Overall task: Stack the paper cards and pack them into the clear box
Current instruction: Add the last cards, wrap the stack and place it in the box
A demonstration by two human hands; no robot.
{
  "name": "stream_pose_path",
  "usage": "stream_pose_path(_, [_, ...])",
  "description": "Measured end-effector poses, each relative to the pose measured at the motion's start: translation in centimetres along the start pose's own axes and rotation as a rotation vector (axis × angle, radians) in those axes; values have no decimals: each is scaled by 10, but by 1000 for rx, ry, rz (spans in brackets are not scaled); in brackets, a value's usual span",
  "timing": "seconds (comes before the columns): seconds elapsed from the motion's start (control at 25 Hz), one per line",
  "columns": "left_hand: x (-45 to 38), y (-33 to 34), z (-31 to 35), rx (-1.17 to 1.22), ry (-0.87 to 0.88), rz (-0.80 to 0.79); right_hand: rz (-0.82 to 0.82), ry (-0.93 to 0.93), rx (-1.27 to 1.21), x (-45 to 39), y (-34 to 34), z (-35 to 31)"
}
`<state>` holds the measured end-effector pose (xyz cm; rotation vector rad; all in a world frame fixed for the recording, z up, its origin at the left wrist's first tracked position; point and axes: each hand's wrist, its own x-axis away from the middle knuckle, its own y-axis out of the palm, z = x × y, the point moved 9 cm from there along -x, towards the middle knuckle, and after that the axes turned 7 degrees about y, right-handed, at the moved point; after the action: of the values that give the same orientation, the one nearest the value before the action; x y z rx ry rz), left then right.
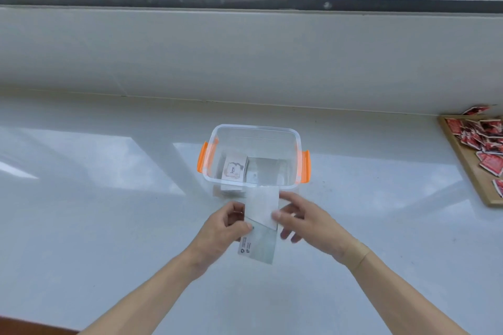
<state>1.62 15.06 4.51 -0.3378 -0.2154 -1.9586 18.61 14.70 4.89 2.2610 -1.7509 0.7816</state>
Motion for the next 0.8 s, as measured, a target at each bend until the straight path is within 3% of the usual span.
stream_pose_path(0.12, [-24,-30,33,-25,-18,63,571,-247,217,-2,-64,-42])
stream_pose_path(0.2, [-47,-49,49,-81,-62,117,753,-311,403,-15,-80,-59])
stream_pose_path(0.44, [-124,-61,62,-298,-168,175,583,-230,689,-88,-64,-54])
stream_pose_path(0.64, [-156,-50,47,-491,-245,113,533,-217,674,-103,-58,-40])
stream_pose_path(0.8, [-170,-36,31,-495,-299,35,550,-221,607,-104,-60,-37])
